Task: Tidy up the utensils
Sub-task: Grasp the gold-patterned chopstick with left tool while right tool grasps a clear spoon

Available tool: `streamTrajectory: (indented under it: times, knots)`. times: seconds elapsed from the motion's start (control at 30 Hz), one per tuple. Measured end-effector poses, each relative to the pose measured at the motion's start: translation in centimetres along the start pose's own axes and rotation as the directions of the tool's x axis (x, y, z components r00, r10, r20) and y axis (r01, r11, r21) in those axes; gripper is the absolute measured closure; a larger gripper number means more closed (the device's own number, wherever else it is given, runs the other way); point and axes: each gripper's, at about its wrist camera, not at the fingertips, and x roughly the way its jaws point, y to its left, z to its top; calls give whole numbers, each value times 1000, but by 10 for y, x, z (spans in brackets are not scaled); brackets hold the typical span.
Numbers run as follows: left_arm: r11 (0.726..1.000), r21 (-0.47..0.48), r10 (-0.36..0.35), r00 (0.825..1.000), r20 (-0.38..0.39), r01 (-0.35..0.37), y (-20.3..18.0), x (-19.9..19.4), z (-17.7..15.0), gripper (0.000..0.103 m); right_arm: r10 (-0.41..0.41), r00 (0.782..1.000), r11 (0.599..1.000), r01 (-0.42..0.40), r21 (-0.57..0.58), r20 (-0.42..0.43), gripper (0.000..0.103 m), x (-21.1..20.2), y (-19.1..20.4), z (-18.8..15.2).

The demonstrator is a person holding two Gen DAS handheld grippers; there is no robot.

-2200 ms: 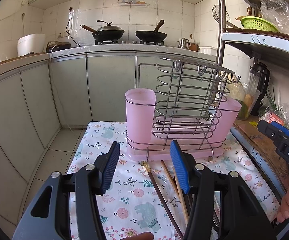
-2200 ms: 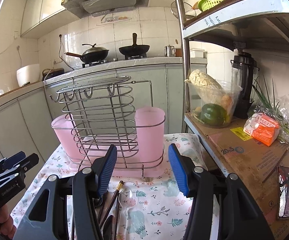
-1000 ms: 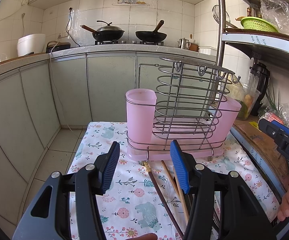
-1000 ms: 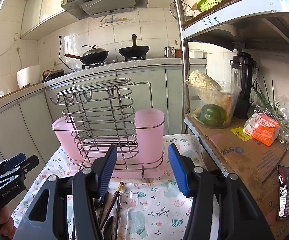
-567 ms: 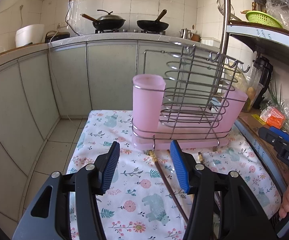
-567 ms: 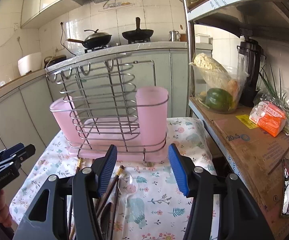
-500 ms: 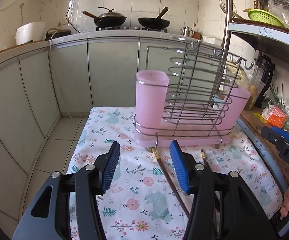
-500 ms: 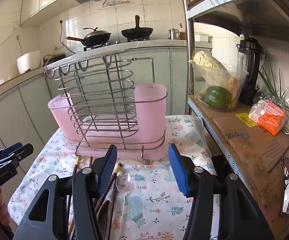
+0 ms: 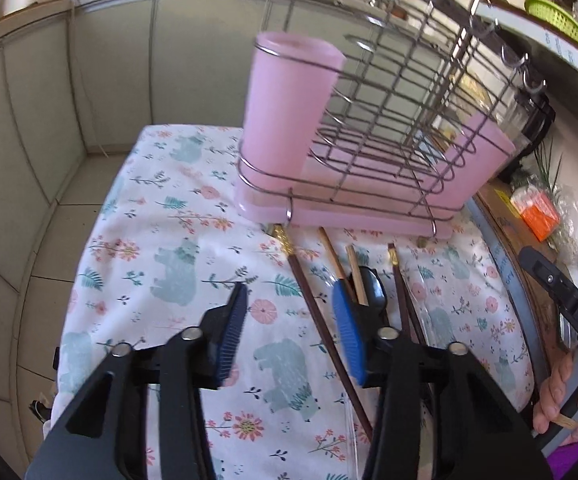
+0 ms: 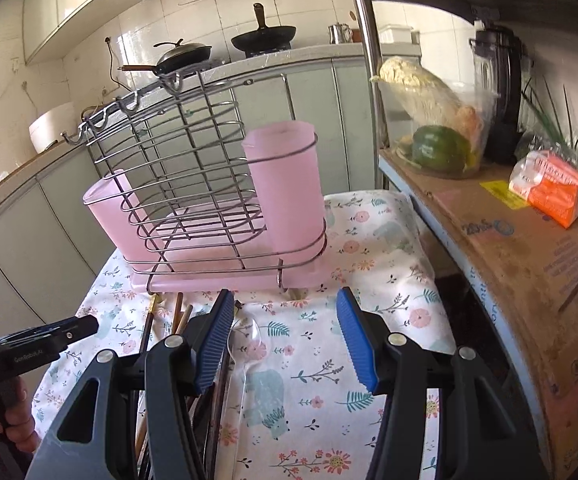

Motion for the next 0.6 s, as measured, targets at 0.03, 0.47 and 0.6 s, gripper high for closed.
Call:
streamTrajectory:
  times: [0.03, 0.47, 0.6]
  knots:
    - [1000, 8, -7, 1000, -18, 7, -3, 5, 2, 68, 7, 1000, 1000, -7, 6, -12, 53, 2, -2, 0]
    - [999, -15, 38, 975, -218, -42, -4, 75, 21, 82, 141, 964, 989, -127, 74, -224, 74, 46, -12, -9]
    - [999, -43, -3, 969, -246, -8, -1, 86, 22, 92, 192, 935, 978, -159, 132, -297, 74, 71, -12, -11]
